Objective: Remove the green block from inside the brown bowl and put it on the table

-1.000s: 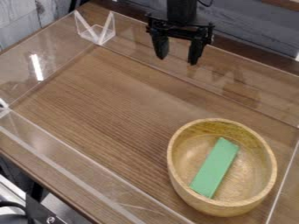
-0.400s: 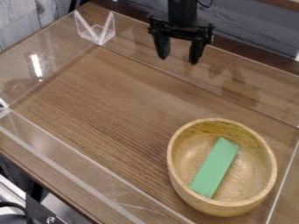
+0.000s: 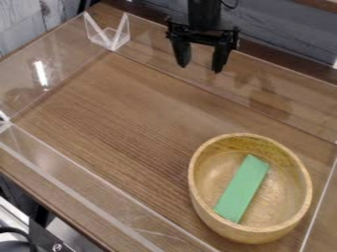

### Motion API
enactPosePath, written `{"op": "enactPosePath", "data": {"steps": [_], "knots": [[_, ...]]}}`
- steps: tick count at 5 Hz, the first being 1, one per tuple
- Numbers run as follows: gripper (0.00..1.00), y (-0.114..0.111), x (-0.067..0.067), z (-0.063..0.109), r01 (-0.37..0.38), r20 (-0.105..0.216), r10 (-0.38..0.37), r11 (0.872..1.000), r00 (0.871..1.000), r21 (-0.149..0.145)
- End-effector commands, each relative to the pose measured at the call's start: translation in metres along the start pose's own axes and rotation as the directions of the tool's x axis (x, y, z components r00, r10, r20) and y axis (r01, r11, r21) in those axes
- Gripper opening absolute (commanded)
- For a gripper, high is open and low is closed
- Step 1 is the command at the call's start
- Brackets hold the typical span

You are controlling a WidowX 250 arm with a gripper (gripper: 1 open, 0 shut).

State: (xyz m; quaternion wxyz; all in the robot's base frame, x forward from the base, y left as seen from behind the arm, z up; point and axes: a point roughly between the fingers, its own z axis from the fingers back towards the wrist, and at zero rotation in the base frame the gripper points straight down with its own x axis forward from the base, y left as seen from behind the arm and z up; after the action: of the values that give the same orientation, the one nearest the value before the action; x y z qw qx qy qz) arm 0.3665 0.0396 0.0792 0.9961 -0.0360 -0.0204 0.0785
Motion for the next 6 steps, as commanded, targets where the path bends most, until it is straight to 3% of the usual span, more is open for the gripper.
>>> {"op": "enactPosePath", "data": {"steps": [1, 3, 4, 6], "knots": [[1.0, 0.0, 0.012, 0.021, 0.0, 0.066, 0.0, 1.0, 0.998, -0.009], [1.0, 0.0, 0.009, 0.019, 0.008, 0.058, -0.007, 1.0, 0.998, -0.018], [1.0, -0.012, -0.008, 0.023, 0.028, 0.04, -0.027, 0.999, 0.999, -0.021], [1.0, -0.053, -0.061, 0.04, 0.099, 0.018, -0.099, 0.995, 0.995, -0.033]]}}
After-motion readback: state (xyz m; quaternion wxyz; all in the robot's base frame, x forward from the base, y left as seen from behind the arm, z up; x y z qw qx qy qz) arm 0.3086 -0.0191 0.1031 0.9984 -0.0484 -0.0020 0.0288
